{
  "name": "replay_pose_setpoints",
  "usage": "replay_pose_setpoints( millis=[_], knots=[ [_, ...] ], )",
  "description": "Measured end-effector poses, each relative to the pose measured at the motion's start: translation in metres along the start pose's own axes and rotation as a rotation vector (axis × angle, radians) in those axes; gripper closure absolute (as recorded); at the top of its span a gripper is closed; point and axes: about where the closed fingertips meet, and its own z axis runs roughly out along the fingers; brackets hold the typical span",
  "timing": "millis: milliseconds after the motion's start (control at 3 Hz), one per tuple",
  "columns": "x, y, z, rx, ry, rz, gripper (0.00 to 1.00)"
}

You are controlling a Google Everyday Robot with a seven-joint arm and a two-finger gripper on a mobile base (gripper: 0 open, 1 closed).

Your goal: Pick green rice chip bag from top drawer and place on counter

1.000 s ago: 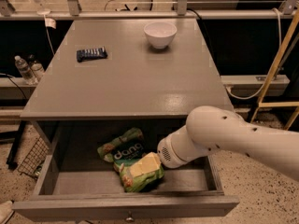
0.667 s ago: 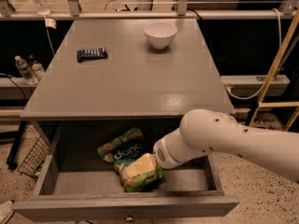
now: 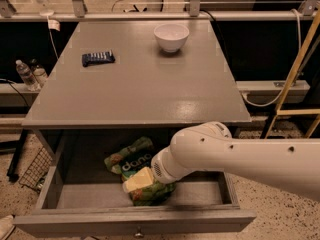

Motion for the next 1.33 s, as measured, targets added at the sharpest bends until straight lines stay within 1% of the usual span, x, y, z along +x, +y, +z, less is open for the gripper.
replay_pose_setpoints(
  millis=[333,667,1000,1333],
  knots=[
    [0.000,0.000,0.012,-0.001,0.015,0.024,0.00],
    [0.007,0.001,0.033,-0.049,0.052,0.061,0.26],
    [0.007,0.001,0.033,-0.059,0.057,0.070,0.50],
    [0.007,0.001,0.032,-0.060,0.057,0.070,0.73]
  ],
)
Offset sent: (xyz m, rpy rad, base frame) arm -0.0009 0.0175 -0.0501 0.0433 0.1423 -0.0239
